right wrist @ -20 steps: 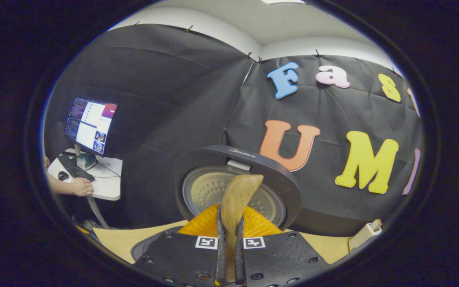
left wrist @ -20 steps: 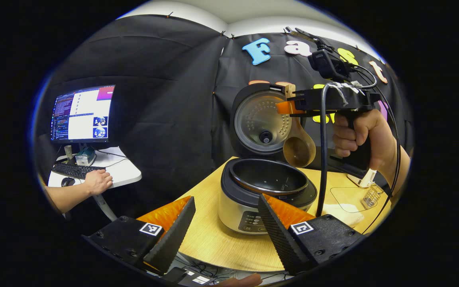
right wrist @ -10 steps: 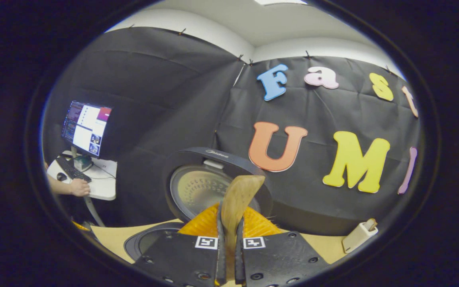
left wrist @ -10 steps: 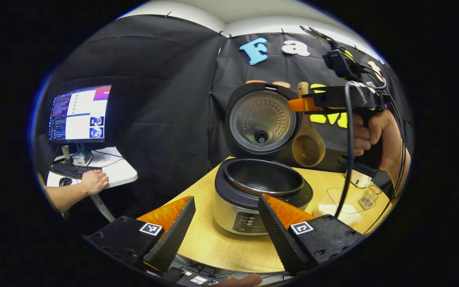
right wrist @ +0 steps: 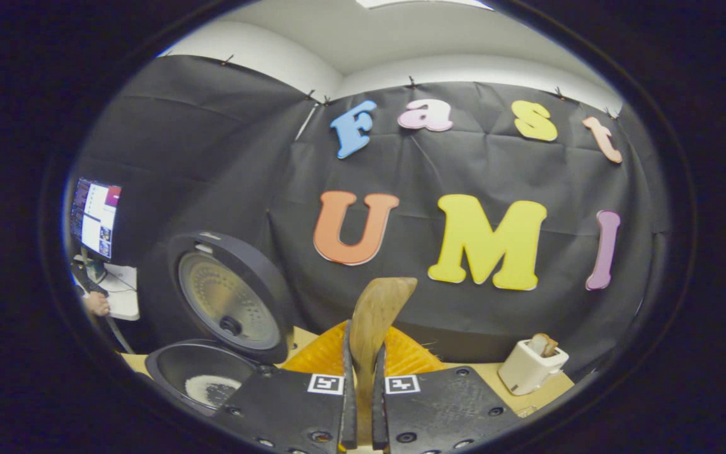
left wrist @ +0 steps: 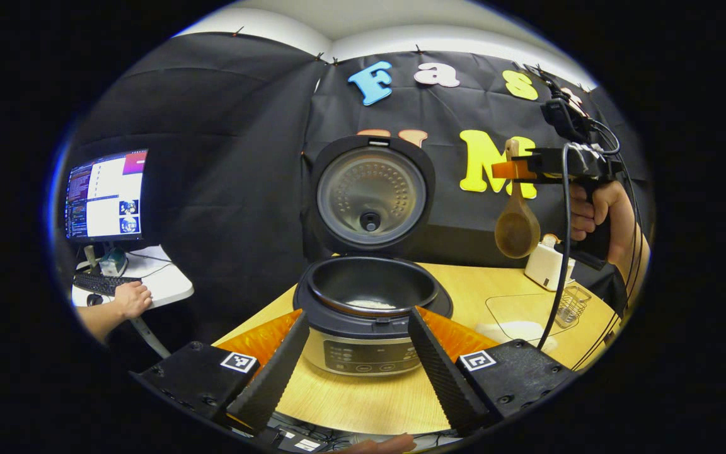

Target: Close the left gripper, press the button to open the rice cooker; take a wooden spoon from the chopstick holder with the right hand, scoop a spoonful of rice and pour it into the rice cooker, then put the wooden spoon back into the chopstick holder.

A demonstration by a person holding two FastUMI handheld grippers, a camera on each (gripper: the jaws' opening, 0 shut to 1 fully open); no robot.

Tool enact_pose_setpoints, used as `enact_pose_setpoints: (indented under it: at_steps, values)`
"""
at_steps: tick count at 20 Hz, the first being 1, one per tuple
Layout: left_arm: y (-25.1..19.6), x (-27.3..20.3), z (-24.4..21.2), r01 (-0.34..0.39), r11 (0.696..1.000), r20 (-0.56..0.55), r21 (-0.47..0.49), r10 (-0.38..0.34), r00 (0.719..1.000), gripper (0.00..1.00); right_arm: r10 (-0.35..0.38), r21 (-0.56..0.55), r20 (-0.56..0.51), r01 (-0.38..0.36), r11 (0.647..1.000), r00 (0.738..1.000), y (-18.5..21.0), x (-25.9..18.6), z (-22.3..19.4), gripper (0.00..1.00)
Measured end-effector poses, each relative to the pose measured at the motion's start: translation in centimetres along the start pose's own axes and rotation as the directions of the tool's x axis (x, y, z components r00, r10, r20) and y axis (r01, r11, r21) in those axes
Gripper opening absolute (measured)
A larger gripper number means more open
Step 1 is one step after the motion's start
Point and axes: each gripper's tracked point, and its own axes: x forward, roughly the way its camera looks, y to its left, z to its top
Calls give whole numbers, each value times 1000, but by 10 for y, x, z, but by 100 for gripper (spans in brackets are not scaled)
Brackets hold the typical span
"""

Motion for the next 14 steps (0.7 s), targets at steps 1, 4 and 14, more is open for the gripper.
enact_pose_setpoints:
  at_steps: [1, 4, 14]
  values:
    - [-5, 0, -1, 7, 1000, -3, 6, -7, 1000, 100, -22, 13, -14, 22, 1000, 1000, -16, 0, -5, 9]
    - [-20, 0, 0, 23, 999, -5, 31, -23, 1000, 100, -75, 47, -40, 77, 996, 996, -63, -4, -18, 9]
    - [-52, 4, 5, 17, 992, 18, 125, -19, 1000, 100, -276, 85, -122, 287, 954, 953, -228, -32, -74, 10]
